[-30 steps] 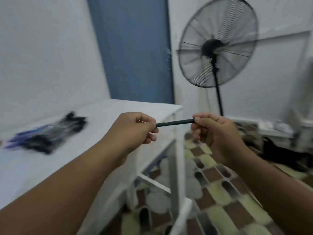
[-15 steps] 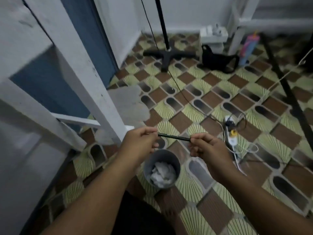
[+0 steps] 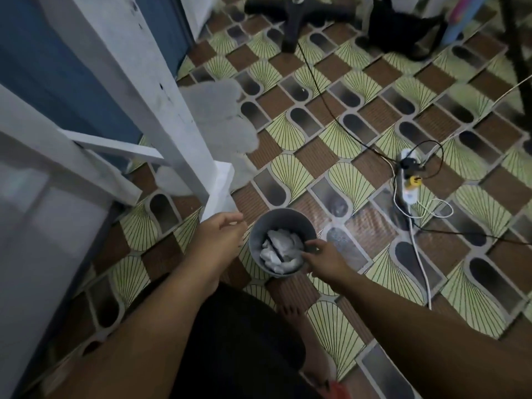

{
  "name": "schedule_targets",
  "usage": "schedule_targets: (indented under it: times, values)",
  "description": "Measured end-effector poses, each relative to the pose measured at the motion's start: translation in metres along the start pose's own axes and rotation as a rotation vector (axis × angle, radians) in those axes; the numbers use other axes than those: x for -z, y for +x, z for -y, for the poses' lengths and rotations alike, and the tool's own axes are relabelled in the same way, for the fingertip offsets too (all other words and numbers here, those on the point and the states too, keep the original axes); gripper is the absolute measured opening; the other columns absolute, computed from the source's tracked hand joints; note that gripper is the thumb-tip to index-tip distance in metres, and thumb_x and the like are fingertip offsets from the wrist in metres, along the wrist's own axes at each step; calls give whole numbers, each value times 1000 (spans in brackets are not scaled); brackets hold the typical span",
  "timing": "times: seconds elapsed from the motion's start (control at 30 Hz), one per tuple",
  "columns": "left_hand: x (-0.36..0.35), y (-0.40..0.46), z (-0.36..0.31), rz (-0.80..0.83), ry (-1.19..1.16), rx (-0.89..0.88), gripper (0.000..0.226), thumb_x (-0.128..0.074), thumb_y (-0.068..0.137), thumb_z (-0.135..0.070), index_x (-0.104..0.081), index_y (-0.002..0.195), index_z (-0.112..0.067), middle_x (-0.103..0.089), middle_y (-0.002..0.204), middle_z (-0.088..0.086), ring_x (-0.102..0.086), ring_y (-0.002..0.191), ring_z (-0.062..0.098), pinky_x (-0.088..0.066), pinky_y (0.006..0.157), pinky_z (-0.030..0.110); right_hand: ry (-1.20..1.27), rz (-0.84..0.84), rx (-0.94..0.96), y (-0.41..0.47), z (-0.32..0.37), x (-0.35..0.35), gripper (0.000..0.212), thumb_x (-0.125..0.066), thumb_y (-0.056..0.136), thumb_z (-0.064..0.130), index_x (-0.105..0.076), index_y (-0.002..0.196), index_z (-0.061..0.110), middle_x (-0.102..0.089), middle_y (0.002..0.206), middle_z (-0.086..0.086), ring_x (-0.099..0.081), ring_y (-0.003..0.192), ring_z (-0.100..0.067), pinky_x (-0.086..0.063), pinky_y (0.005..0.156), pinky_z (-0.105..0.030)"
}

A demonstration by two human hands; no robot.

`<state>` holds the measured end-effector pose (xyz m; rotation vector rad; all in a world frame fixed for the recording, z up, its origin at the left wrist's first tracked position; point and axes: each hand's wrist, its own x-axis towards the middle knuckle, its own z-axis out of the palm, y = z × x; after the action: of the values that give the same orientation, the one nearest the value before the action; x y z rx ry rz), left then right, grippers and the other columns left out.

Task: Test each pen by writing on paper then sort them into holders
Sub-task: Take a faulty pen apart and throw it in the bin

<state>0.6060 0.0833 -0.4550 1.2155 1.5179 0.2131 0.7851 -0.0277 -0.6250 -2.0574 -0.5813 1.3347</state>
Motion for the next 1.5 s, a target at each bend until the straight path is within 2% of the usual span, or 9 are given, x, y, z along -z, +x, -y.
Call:
schedule_targets:
  times: [0.13,0.27,0.47,0.63,0.8,1.1,1.23,1.33,1.5]
  values:
    - [-1,-2,1,-4,38,-32,17,-62,95,-27,-69,109,-32,-69,110,-5,-65,104,18,-53,96,42,41,-20,93,-15,27,5,16,-64,95,12,-66,110,14,-68,105,-6,-67,77,-13,-51,60,-19]
    - [6,-15,-18,-36,89,-178,14,-62,95,-26,-69,106,-31,-70,103,-6,-66,97,14,-55,87,36,31,-62,358,-51,85,17,9,-66,95,16,-72,101,18,-73,92,0,-70,86,-12,-56,76,-27]
    - [48,-85,-99,-218,182,-648,12,-64,96,-22,-68,105,-30,-68,92,-14,-61,81,-6,-43,61,5,122,-109,871,-148,209,44,12,-66,94,9,-71,94,20,-71,77,-2,-68,70,-20,-58,66,-35]
    - [111,-205,-167,-430,198,-1051,17,-65,95,-16,-67,104,-30,-68,88,-14,-66,81,-1,-48,64,7,207,-115,1285,-256,310,54,11,-67,94,7,-71,95,17,-70,76,0,-68,70,-24,-56,66,-49]
    - [195,-317,-175,-687,195,-1203,18,-63,96,-14,-66,103,-30,-68,89,-14,-67,80,-3,-48,64,7,245,20,1587,-361,394,16,6,-66,92,14,-70,94,17,-70,73,2,-68,67,-22,-56,63,-47]
    - [360,-452,-83,-1176,214,-953,16,-64,94,-20,-67,99,-35,-69,90,-17,-68,75,5,-58,65,25,21,528,1759,-505,478,-148,11,-66,93,16,-69,86,23,-68,67,-9,-64,61,-29,-55,63,-41]
    - [425,-488,-23,-1314,224,-760,12,-65,95,-23,-68,99,-33,-69,93,-16,-65,76,2,-45,48,11,-184,701,1755,-548,490,-235,11,-64,93,19,-68,85,25,-70,70,-6,-64,56,-18,-53,60,-35]
    - [468,-499,20,-1375,290,-580,11,-65,93,-24,-68,94,-34,-68,93,-16,-64,75,3,-51,49,19,-378,754,1778,-561,497,-294,6,-67,88,23,-69,83,27,-69,69,2,-66,62,-15,-58,65,-38]
    - [539,-497,87,-1312,400,-270,16,-63,91,-16,-69,88,-30,-68,96,-14,-63,68,7,-41,52,7,-892,720,1908,-557,505,-368,7,-72,88,29,-69,94,31,-68,84,11,-53,64,4,-42,62,-13]
